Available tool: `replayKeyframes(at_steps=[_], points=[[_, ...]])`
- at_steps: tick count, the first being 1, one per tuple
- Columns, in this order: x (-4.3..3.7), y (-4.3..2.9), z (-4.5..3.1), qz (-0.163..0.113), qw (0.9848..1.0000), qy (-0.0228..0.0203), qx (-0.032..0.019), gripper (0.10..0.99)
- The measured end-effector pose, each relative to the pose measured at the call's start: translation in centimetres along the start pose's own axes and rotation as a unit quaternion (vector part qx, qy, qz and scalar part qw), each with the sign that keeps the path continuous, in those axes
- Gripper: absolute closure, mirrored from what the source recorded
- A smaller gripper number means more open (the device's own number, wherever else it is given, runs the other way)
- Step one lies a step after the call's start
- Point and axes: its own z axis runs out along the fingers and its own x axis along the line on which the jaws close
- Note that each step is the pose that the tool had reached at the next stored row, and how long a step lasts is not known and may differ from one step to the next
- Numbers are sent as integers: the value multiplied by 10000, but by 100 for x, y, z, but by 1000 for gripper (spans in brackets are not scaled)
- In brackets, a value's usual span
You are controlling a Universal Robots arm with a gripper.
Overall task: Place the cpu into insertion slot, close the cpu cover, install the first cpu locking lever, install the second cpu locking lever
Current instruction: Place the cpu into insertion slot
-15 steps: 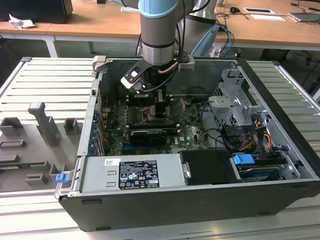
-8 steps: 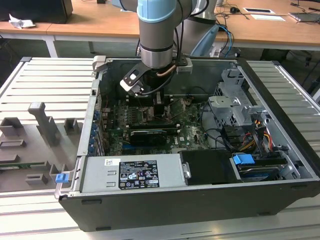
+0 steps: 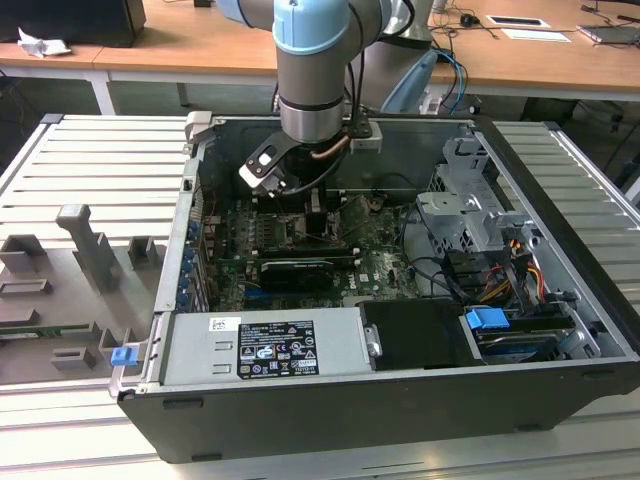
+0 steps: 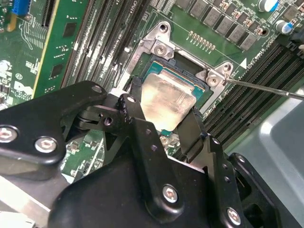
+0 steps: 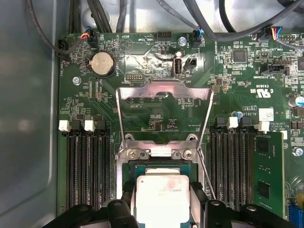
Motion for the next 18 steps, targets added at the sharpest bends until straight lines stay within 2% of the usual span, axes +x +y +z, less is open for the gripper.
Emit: replayKeyframes(at_steps=[11, 12, 18], points=[[1, -2, 31, 7, 10000, -2, -1, 533], [-1, -2, 23, 7, 10000, -6, 2, 471], [-1, 3, -42, 7, 10000, -5, 2, 471]])
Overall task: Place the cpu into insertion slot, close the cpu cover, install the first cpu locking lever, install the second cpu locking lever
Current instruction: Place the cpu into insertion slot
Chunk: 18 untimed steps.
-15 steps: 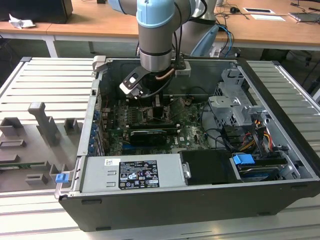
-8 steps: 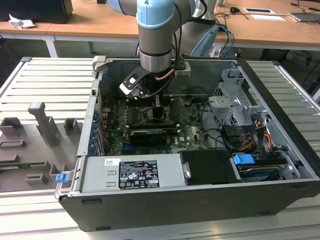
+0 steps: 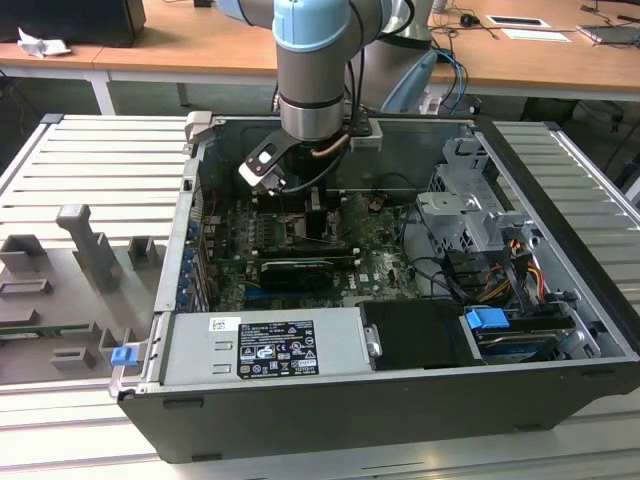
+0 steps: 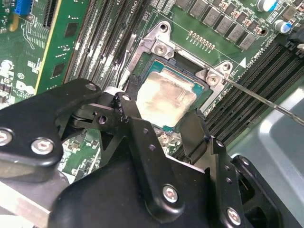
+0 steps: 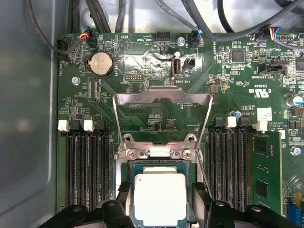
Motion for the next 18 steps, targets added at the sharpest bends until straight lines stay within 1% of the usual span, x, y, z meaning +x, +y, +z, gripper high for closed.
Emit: replayKeyframes(at_steps=[4, 5, 7, 8, 10, 11, 12, 18], points=[[0, 3, -40, 0, 10000, 0, 3, 471], [0, 4, -54, 1, 10000, 0, 4, 482], [0, 5, -80, 2, 10000, 0, 4, 616], [1, 6, -87, 3, 10000, 0, 4, 737], [0, 6, -96, 3, 10000, 0, 5, 859], [0, 6, -100, 4, 10000, -1, 5, 859], [0, 7, -110, 4, 10000, -1, 4, 976], [1, 9, -139, 7, 10000, 0, 4, 980]])
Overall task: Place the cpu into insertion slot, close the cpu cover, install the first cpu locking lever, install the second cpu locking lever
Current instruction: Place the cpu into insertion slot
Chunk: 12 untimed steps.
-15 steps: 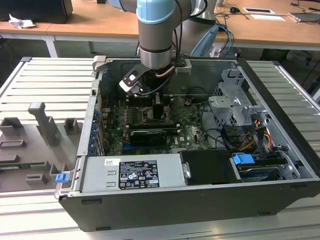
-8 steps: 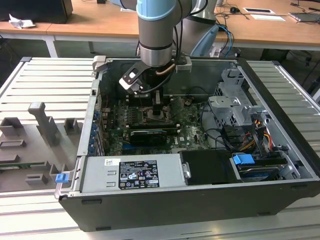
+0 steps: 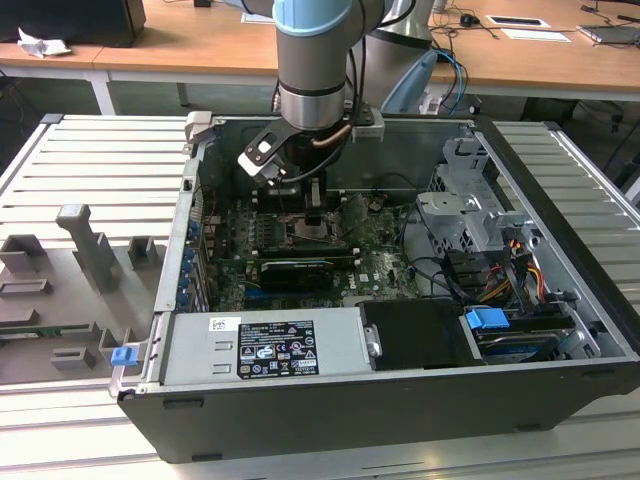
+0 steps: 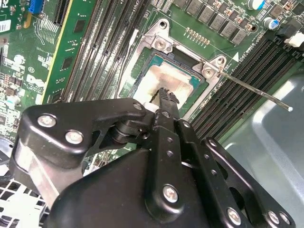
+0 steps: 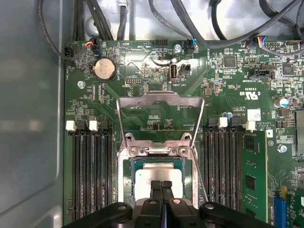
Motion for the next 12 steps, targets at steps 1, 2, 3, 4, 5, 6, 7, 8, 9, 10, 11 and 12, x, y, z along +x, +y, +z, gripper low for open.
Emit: replayKeyframes(at_steps=[1, 2, 3, 4, 5, 6, 7, 8, 9, 10, 11, 12], points=[[0, 0, -3, 0, 10000, -1, 0, 980], [0, 0, -6, 0, 10000, 0, 0, 980], [0, 0, -8, 1, 10000, -1, 0, 980], [0, 1, -14, 1, 10000, -1, 0, 980], [0, 1, -19, 2, 10000, -1, 0, 980], [0, 1, -22, 2, 10000, -1, 0, 980], [0, 2, -26, 2, 10000, -1, 1, 980], [0, 2, -33, 3, 10000, -1, 1, 980], [0, 2, -37, 4, 10000, -1, 1, 980], [0, 3, -43, 5, 10000, -1, 0, 980], [0, 3, -47, 6, 10000, 0, 0, 980], [0, 3, -52, 7, 10000, -1, 0, 980]])
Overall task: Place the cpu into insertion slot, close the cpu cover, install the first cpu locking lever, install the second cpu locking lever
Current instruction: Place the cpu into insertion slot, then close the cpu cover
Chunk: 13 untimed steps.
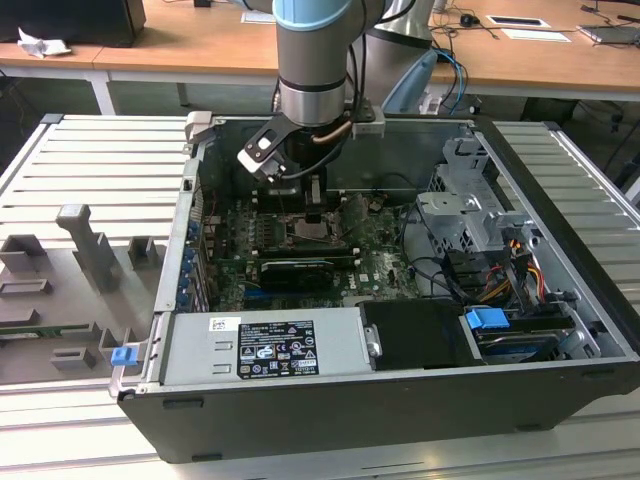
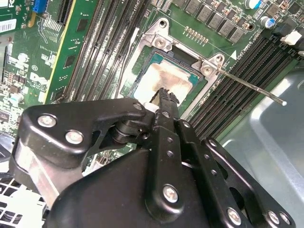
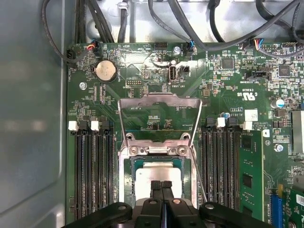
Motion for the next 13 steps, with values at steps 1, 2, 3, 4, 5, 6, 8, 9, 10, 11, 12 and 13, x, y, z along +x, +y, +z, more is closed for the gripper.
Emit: replayKeyframes(at_steps=[1, 2, 3, 4, 5, 6, 8, 9, 10, 11, 12, 13], points=[[0, 0, -5, 1, 10000, 0, 0, 980], [0, 1, -14, 2, 10000, 0, 0, 980], [0, 14, -32, 2, 10000, -1, 1, 980], [1, 51, -30, 9, 10000, -1, 8, 980], [0, 55, -30, 9, 10000, -2, 7, 980], [0, 61, -29, 10, 10000, -2, 7, 980], [-1, 73, -27, 13, 10000, -2, 8, 980], [-1, 76, -26, 15, 10000, -3, 8, 980], [-1, 79, -26, 17, 10000, -3, 7, 980], [-1, 78, -26, 19, 10000, -2, 7, 980], [-1, 79, -26, 19, 10000, -2, 7, 980], [-1, 79, -26, 19, 10000, -2, 7, 980]])
